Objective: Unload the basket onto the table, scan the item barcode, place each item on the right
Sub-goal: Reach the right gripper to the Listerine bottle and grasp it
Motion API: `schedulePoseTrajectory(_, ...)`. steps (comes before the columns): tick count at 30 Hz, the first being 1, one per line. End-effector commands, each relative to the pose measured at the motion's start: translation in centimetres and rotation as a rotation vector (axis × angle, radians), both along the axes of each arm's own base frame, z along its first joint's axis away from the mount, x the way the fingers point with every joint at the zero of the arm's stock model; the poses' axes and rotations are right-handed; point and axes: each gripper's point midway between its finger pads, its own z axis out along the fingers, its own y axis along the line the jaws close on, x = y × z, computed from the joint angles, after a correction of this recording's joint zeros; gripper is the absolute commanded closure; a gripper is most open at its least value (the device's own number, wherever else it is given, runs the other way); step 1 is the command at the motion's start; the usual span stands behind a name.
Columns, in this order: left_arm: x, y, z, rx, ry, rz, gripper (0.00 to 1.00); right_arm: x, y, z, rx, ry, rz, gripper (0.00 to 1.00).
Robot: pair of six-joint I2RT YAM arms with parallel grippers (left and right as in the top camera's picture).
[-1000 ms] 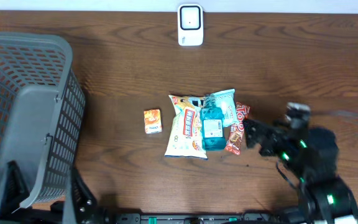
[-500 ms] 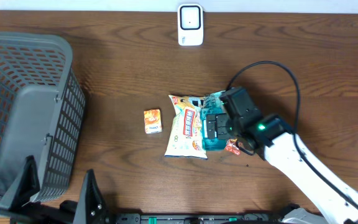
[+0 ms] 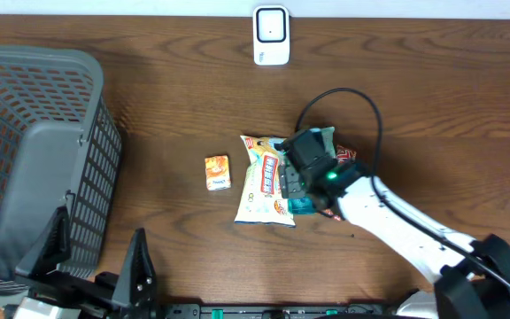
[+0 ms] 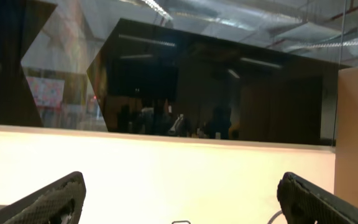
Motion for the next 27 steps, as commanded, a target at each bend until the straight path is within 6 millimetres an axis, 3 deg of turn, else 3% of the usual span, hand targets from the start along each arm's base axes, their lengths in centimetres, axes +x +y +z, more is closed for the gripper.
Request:
schedulePoseTrajectory(1, -0.1, -0.3, -0.1, 0.004, 0.003, -0.017, 0.02, 0.9, -0.7, -0.3, -0.077, -0.057, -0.089, 0.23)
schedulePoseTrajectory(13, 0.0, -0.3, -0.3, 0.004, 0.011, -0.017, 0.02, 0.4, -1.6, -6.8, -0.197, 0.053, -0.130, 0.35)
schedulePoseTrajectory(17, 0.0, -0.3, -0.3, 0.004, 0.011, -0.018, 0.02, 0.0, -2.0, -7.2, -0.213, 0.071, -0.136, 0.53)
schedulePoseTrajectory(23, 0.0, -0.6, -0.6, 0.004, 0.026, -0.050, 0.02, -0.6, -1.5, -7.5, -0.179, 0.116, -0.125, 0.59)
schedulePoseTrajectory(25, 0.0, -0.8, -0.7, 0.004, 0.030, -0.063, 0.02, -1.0, -0.8, -7.8, -0.138, 0.156, -0.088, 0.69)
schedulePoseTrajectory(27, -0.1, -0.9, -0.7, 0.004, 0.030, -0.076, 0.02, -1.1, -0.8, -7.9, -0.126, 0.179, -0.065, 0.73)
